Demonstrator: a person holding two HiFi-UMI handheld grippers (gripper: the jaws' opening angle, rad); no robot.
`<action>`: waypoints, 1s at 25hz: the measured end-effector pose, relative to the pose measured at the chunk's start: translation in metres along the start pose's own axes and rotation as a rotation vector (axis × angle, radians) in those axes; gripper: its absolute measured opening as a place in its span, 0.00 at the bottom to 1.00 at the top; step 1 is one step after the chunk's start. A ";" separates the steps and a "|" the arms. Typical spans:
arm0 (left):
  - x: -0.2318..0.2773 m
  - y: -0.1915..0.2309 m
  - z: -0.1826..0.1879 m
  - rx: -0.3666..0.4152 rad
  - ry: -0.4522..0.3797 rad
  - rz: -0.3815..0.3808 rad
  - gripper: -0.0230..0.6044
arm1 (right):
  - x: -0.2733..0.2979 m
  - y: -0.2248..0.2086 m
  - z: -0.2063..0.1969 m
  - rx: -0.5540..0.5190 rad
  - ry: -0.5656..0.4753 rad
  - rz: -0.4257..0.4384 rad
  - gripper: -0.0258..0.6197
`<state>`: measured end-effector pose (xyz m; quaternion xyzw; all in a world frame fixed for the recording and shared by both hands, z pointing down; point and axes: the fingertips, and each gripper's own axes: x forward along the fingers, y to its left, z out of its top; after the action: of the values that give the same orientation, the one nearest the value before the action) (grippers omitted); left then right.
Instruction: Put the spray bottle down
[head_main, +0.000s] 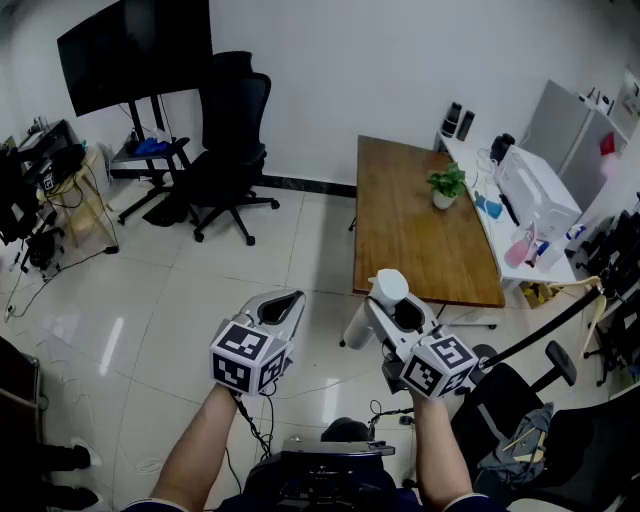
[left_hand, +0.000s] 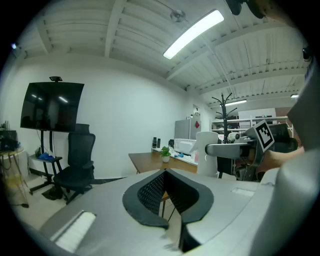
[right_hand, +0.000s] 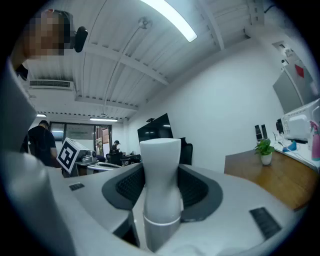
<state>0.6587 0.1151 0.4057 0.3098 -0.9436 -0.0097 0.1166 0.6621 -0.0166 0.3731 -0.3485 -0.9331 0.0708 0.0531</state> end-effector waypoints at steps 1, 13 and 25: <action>0.001 0.005 -0.001 -0.002 0.001 0.002 0.05 | 0.005 -0.001 -0.002 0.002 0.002 0.000 0.37; 0.075 0.102 0.002 0.002 0.012 0.050 0.05 | 0.130 -0.055 -0.005 0.020 -0.008 0.057 0.37; 0.197 0.233 0.067 -0.002 0.003 0.093 0.05 | 0.297 -0.151 0.047 0.048 -0.047 0.119 0.37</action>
<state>0.3541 0.1842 0.4040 0.2654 -0.9568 -0.0050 0.1187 0.3346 0.0619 0.3670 -0.4001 -0.9099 0.1041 0.0353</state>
